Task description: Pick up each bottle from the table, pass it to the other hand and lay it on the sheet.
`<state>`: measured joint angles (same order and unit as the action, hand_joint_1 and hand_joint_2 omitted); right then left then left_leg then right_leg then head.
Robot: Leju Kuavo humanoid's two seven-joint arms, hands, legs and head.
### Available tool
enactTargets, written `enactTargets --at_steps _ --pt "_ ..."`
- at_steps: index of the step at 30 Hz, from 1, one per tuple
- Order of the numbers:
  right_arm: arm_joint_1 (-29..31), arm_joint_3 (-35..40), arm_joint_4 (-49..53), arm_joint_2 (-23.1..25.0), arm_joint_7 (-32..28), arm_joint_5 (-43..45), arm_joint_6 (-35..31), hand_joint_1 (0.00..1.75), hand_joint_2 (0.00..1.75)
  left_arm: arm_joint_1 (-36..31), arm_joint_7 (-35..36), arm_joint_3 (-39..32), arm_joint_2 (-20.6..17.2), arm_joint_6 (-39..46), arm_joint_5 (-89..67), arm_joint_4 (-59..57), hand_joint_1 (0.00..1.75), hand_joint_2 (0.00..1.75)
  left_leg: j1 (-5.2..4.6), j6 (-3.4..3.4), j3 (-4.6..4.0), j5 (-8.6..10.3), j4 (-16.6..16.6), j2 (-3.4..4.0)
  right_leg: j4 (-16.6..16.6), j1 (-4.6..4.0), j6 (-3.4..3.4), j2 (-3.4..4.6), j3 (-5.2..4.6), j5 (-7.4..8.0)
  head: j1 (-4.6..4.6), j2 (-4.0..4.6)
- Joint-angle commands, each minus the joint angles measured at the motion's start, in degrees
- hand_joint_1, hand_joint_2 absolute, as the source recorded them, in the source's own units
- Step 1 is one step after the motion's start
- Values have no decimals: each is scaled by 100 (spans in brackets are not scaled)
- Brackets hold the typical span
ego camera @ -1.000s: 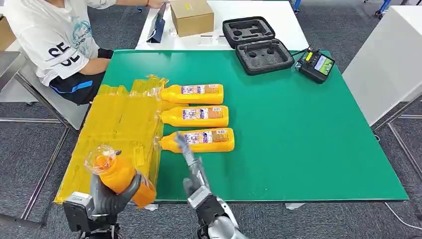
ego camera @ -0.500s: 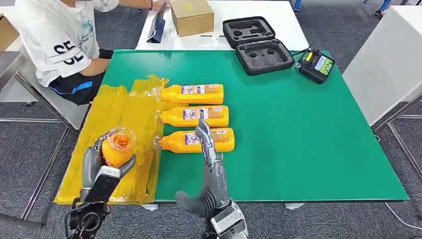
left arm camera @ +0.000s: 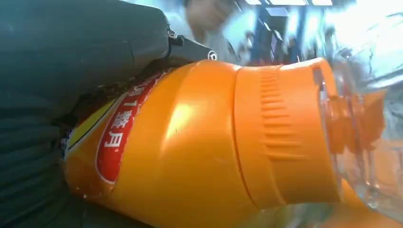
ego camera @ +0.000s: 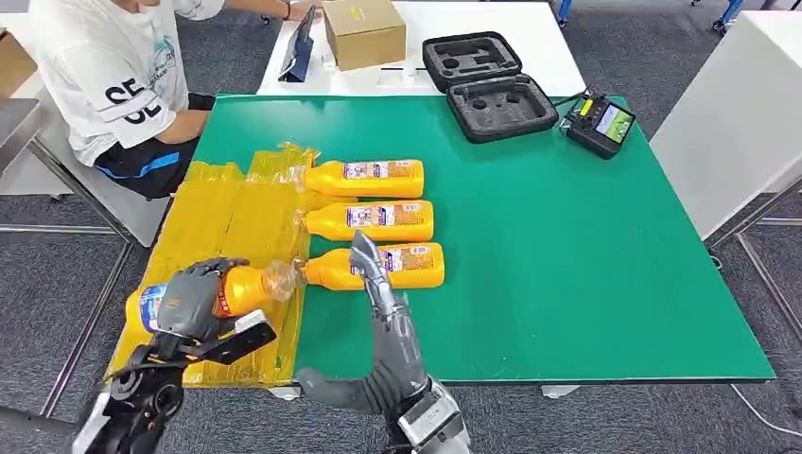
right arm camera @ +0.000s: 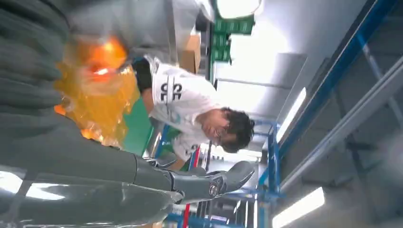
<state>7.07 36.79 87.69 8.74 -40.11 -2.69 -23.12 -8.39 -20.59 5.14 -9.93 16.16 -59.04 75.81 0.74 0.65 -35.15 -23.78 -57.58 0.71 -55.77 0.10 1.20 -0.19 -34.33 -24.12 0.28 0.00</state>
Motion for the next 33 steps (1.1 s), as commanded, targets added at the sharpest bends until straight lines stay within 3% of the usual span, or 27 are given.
enactTargets --at_steps 1,7,18,29,31,32,33 --pt "239 -126 -704 177 11 97 310 0 175 -1321 -83 1336 -1162 -1470 -719 -1909 175 175 4 -4 21 2 9 -25 5 -3 -4 -19 26 -7 -2 0" --pt "29 -215 -566 166 11 72 380 0 175 -1857 -327 1899 -1491 -2371 -722 -2155 175 175 0 -5 23 0 7 -19 3 0 -2 -14 30 -8 0 0" --pt "-58 -312 -651 169 11 -63 322 0 175 -2772 -576 2306 -1337 -3021 -131 -2825 175 175 5 -7 25 3 7 -23 5 -4 -17 -19 28 3 -2 0" --pt "-48 -323 -697 173 11 -72 333 0 175 -2835 -614 2321 -1319 -3101 -19 -2915 171 175 2 -11 27 4 8 -21 3 0 -17 -15 32 0 -2 0" --pt "-29 -340 -734 181 11 -77 356 0 175 -2850 -643 2330 -1293 -3161 126 -3008 124 175 3 -12 22 6 7 -21 3 -1 -17 -16 27 2 -2 0" --pt "-16 -350 -758 186 11 -88 352 0 175 -2817 -648 2308 -1257 -3147 224 -3044 38 175 3 -12 29 3 6 -22 3 -1 -18 -15 33 -1 -2 0" --pt "-13 -366 -767 186 11 -91 357 0 175 -2773 -644 2300 -1218 -3096 335 -3069 0 175 2 -11 21 8 8 -16 4 -1 -18 -11 23 5 -2 0"
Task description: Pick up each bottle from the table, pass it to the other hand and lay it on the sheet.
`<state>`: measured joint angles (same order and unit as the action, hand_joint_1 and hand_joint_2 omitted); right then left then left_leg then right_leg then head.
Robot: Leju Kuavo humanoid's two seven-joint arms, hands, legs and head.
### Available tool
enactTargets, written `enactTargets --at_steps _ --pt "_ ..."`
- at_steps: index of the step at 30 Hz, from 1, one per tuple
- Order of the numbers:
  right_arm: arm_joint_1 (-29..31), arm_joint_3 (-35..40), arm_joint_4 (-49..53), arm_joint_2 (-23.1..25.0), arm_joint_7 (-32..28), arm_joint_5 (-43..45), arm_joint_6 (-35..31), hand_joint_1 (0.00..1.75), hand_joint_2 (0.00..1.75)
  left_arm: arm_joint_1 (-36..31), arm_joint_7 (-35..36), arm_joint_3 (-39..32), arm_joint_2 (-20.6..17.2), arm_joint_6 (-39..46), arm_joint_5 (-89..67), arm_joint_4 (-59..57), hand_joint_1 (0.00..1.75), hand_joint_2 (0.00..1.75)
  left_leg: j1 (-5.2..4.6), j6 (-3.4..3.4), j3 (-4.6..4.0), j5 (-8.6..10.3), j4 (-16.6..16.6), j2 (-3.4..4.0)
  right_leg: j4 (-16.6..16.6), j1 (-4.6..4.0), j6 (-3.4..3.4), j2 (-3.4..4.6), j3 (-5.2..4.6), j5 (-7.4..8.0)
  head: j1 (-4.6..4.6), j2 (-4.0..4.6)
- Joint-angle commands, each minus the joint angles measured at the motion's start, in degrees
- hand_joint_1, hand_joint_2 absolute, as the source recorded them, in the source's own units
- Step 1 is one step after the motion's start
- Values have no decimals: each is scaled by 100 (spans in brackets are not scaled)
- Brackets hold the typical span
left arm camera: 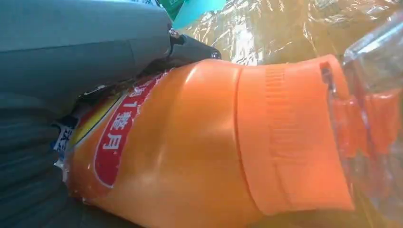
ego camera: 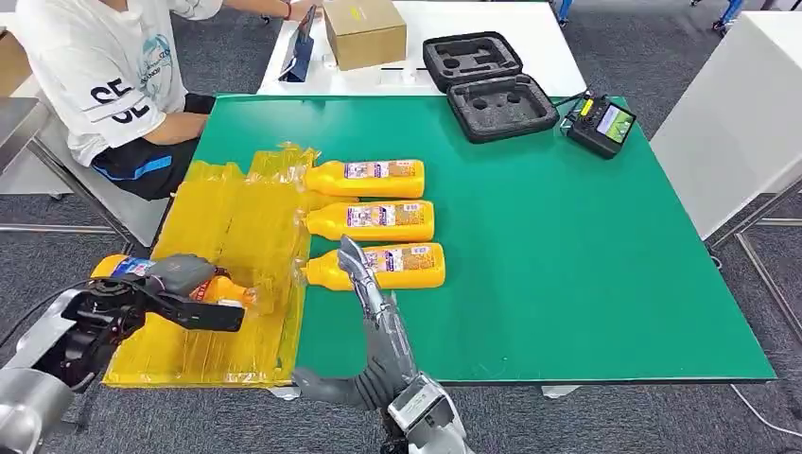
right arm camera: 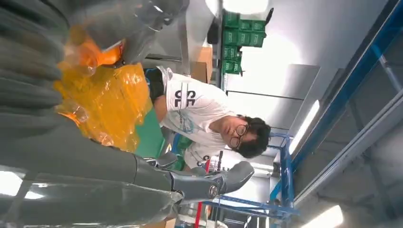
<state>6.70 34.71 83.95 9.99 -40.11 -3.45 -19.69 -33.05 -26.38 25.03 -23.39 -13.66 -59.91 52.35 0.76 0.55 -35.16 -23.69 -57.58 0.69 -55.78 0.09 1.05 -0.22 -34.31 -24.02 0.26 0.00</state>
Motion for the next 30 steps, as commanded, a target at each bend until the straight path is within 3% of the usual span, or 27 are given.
enactTargets --at_steps 1,10,11,15,21,30 --pt "22 -168 -396 61 11 -16 16 0 175 -273 -64 323 143 -97 450 -730 0 175 -1 -1 21 -1 8 -12 5 2 -1 -6 22 -6 0 0" --pt "26 -316 -571 95 11 -84 38 0 175 35 44 405 387 329 781 -687 0 175 -6 2 31 -2 15 -16 11 7 2 -9 33 -8 2 0" --pt "13 -334 -580 95 11 -91 39 0 175 37 32 365 424 329 870 -705 0 0 -6 2 39 -2 19 -19 16 7 2 -12 41 -8 2 0" --pt "-29 -401 -663 116 11 -154 51 0 175 38 -81 279 474 125 1294 -717 0 0 -8 2 35 0 19 -18 15 6 1 -11 38 -6 0 0" --pt "-6 -467 -986 180 11 -325 121 0 175 69 -391 132 387 -865 2523 -583 0 0 -7 2 35 -2 17 -11 13 4 0 -4 37 -6 2 0" --pt "-30 -536 -1066 237 27 -565 145 0 175 121 -408 -199 562 -961 3483 -569 0 0 -9 6 30 2 12 -13 9 6 1 -10 34 -3 0 0"
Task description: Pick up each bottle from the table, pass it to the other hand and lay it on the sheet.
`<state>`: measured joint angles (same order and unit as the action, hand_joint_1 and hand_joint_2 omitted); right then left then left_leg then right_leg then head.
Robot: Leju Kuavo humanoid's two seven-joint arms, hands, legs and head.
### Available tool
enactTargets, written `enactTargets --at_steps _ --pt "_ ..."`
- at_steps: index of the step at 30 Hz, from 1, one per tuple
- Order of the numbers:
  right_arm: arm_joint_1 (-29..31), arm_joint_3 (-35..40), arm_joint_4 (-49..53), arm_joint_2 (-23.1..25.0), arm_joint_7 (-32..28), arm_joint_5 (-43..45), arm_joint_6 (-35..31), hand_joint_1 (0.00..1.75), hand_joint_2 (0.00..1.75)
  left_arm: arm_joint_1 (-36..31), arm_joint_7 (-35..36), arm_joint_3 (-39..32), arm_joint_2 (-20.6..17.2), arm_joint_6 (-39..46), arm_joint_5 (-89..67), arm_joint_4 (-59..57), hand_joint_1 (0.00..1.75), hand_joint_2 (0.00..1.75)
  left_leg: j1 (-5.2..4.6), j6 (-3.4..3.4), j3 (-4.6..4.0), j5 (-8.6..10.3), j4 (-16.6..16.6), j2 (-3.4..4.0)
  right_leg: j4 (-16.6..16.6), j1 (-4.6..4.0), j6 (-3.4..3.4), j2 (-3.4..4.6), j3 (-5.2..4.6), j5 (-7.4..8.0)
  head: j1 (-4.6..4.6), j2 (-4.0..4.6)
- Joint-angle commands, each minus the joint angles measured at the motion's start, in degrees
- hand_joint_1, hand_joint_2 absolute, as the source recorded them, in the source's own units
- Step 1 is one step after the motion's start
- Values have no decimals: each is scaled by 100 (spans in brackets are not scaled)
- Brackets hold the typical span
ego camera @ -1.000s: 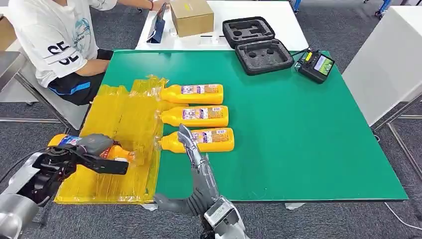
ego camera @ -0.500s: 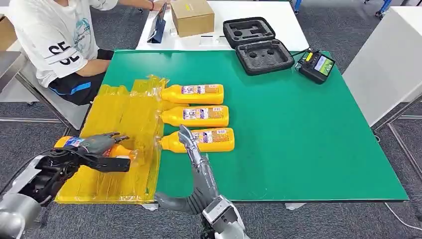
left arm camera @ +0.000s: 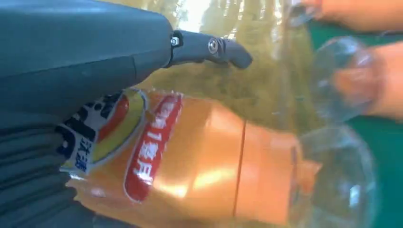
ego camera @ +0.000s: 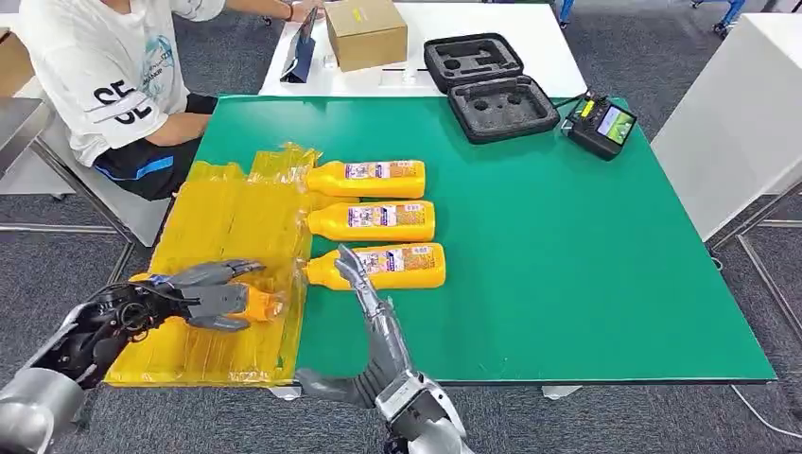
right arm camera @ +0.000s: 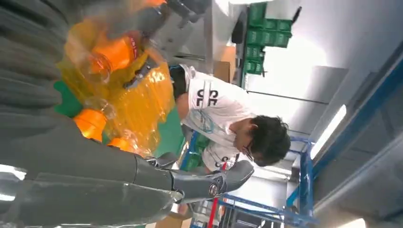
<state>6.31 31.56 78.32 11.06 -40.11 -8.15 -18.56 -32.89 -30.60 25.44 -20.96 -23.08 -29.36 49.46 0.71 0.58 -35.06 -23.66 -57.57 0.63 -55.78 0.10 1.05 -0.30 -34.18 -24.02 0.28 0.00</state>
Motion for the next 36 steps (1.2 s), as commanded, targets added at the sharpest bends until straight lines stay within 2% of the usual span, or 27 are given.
enactTargets --at_steps 1,8,10,12,14,16,18,22,23,25,26,27,31,33,34,36 --pt "9 -221 -502 130 27 -96 31 0 175 105 14 -241 319 -19 428 -280 0 0 -4 2 25 -1 14 -7 12 4 2 -1 25 -3 -2 0" --pt "-62 -269 -510 139 105 -250 74 0 175 131 62 -340 348 358 485 -376 0 0 -4 1 38 -4 19 -9 14 5 -1 -2 38 -8 0 0" --pt "-110 -243 -519 126 158 -353 93 0 175 218 -48 -619 550 928 538 -341 0 0 -4 2 22 0 13 -8 11 4 0 -4 23 -3 0 0" --pt "-155 -240 -521 128 161 -367 99 0 175 253 -93 -674 665 1134 526 -300 0 0 -6 3 26 1 16 -17 13 6 1 -13 29 -6 -2 0" --pt "-198 -249 -498 131 163 -430 82 0 175 362 -106 -891 889 2484 129 -83 0 0 -4 3 27 0 15 -20 13 5 1 -15 30 -7 0 0" --pt "-202 -227 -479 140 192 -497 97 0 175 488 -99 -1077 1212 5109 -1134 288 0 0 -3 4 9 1 7 -17 8 3 2 -15 13 -4 -2 0" --pt "-63 -133 -650 169 193 -486 126 0 175 698 -50 -1272 1286 5813 -1309 683 0 0 -4 5 8 0 6 -23 8 4 3 -19 13 -7 -2 0" --pt "-3 -116 -744 195 203 -463 101 0 175 775 -42 -1325 1227 5750 -1306 791 0 0 -6 3 13 -7 7 -12 7 7 2 -6 18 -11 -4 0" --pt "11 -81 -747 171 199 -449 99 0 175 780 -162 -1437 1258 6182 -1484 765 0 0 -3 2 11 -6 7 -3 8 4 1 3 14 -6 -2 0" --pt "52 -22 -782 154 195 -443 117 0 175 965 -445 -2296 1553 6308 -2244 1263 0 0 -2 2 0 -4 3 0 6 6 0 4 3 -1 -2 0" --pt "105 26 -842 151 188 -440 128 0 175 1101 -905 -3036 1904 6308 -2723 1618 0 0 -2 2 -6 -3 1 1 5 6 1 4 -4 0 -2 0" --pt "162 73 -911 147 170 -433 122 0 175 1245 -940 -3345 2063 6308 -3007 2157 0 0 -1 2 3 -8 1 -3 4 5 0 3 6 -5 0 0" --pt "311 178 -966 42 62 -581 -160 0 175 1627 -940 -3584 2292 6308 -2632 3290 0 0 0 5 -4 -11 -5 6 3 3 3 11 -2 -4 -2 0" --pt "465 173 -891 -192 441 -1269 -710 0 175 1690 -940 -3463 2313 6308 -1179 2871 0 0 -1 6 3 -14 -4 17 4 4 4 23 0 -4 0 0" --pt "602 122 -927 -369 1008 -1971 -972 0 175 1749 -838 -3205 2065 6097 303 2530 0 175 -4 6 10 -13 1 24 6 8 4 29 3 -3 0 0" --pt "807 -156 -1089 -551 1797 -3039 -1170 0 175 2020 -606 -3134 1854 5721 1597 2700 0 175 -10 5 20 -6 15 18 13 14 4 20 15 -2 0 0"
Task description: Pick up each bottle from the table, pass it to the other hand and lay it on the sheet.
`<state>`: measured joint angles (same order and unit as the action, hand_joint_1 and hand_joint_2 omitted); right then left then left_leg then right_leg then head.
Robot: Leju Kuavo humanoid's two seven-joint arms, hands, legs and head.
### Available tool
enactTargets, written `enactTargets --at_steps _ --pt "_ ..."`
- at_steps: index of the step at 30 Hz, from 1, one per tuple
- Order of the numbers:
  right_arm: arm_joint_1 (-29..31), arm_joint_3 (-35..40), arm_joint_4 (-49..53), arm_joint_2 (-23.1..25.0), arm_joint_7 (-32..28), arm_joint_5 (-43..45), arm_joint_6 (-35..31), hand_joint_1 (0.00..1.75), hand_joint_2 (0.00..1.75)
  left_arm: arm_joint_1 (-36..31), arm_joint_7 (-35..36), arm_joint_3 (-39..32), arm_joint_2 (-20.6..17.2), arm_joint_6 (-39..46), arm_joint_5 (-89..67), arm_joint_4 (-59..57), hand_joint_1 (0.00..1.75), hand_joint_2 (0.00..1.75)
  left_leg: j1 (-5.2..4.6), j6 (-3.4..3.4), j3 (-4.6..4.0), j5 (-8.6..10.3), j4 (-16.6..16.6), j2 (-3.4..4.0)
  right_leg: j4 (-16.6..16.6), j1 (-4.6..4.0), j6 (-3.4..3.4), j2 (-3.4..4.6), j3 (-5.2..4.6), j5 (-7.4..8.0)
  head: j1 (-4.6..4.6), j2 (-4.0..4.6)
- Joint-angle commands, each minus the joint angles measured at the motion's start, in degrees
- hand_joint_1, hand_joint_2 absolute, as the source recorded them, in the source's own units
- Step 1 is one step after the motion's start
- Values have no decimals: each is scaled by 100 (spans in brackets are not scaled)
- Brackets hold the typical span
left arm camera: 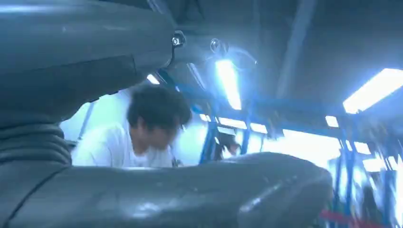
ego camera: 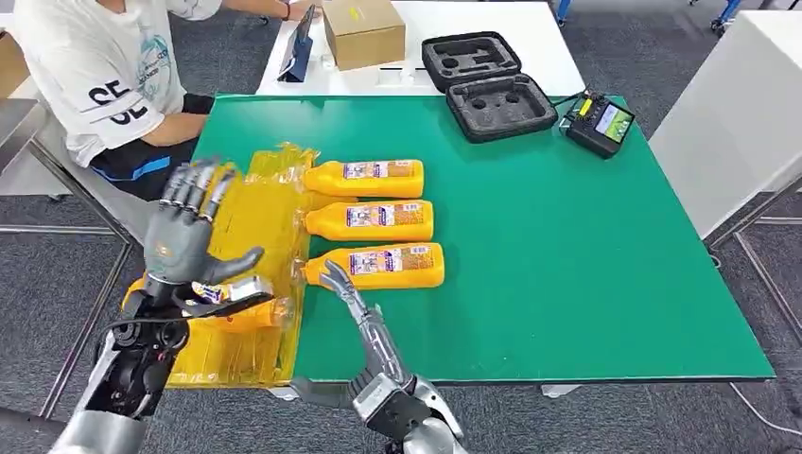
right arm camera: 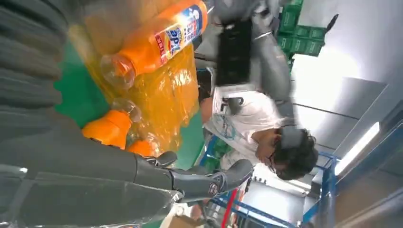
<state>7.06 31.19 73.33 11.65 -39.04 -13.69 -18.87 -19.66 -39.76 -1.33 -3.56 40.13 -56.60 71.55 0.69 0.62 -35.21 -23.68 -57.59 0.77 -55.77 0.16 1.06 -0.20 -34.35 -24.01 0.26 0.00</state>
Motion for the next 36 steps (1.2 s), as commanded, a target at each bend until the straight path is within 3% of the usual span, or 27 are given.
enactTargets --at_steps 1,3,7,20,21,26,36 --pt "902 -289 -775 -703 2143 -3218 -1109 0 175 894 240 -533 92 -744 4826 588 0 175 -7 2 39 -5 19 8 17 7 2 16 34 -1 2 0" --pt "1173 -598 -1158 -696 2713 -4035 -982 0 175 1191 127 -613 171 -869 5110 795 0 175 -4 2 25 -4 12 16 11 5 2 22 19 4 4 0" --pt "1673 -1026 -1859 -615 3080 -4603 -841 0 175 1558 121 -611 366 -901 5197 1119 0 175 -6 7 30 -7 11 9 12 6 5 16 27 0 2 0" --pt "1684 -1040 -1910 -584 3059 -4623 -870 0 175 1528 126 -605 366 -897 5198 1111 0 175 -5 5 15 -2 2 -13 3 6 1 -9 20 -5 4 0" --pt "1777 -1004 -2058 -624 3324 -4941 -876 0 175 1554 136 -604 377 -922 5204 1108 0 175 -4 6 5 2 3 -13 4 4 1 -10 10 -1 2 0" --pt "2446 -1110 -2893 -578 3437 -5097 -620 0 175 1871 130 -693 400 -961 5298 1239 0 175 -9 8 16 -4 2 -1 1 9 4 5 17 -2 2 0" --pt "3220 -1089 -4433 -276 3334 -4802 -143 0 175 1988 161 -865 489 -1003 5414 1221 0 175 -7 5 12 -1 3 -6 1 8 1 -3 14 -3 4 0"
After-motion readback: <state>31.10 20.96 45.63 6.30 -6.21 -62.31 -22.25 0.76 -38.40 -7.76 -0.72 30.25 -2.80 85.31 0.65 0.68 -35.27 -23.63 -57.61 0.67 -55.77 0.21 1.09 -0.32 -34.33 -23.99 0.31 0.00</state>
